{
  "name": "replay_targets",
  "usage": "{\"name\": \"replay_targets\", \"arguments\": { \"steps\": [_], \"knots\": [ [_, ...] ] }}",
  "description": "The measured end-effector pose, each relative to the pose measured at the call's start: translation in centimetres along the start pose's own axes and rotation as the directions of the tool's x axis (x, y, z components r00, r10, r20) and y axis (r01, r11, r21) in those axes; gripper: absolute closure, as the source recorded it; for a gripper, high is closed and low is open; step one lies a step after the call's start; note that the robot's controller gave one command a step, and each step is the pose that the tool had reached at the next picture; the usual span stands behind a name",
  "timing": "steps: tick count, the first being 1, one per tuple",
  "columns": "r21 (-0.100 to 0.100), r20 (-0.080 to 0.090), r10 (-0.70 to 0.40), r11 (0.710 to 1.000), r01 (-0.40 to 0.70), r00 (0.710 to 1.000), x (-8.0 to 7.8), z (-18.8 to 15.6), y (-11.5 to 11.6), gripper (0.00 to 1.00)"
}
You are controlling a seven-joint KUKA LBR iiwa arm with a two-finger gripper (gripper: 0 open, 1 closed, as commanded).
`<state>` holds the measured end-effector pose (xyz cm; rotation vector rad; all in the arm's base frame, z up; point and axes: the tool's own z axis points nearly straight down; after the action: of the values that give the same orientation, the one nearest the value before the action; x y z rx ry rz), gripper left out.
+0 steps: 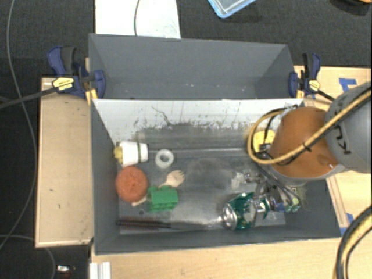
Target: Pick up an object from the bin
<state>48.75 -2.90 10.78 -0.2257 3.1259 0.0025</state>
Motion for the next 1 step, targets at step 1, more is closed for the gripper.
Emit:
{"name": "replay_targets", "arguments": {
  "steps": [1],
  "knots": [
    [0.005, 0.013, 0.043, 0.999, -0.043, 0.999, 0.72, 3.56, 1.07, 0.00]
  ]
}}
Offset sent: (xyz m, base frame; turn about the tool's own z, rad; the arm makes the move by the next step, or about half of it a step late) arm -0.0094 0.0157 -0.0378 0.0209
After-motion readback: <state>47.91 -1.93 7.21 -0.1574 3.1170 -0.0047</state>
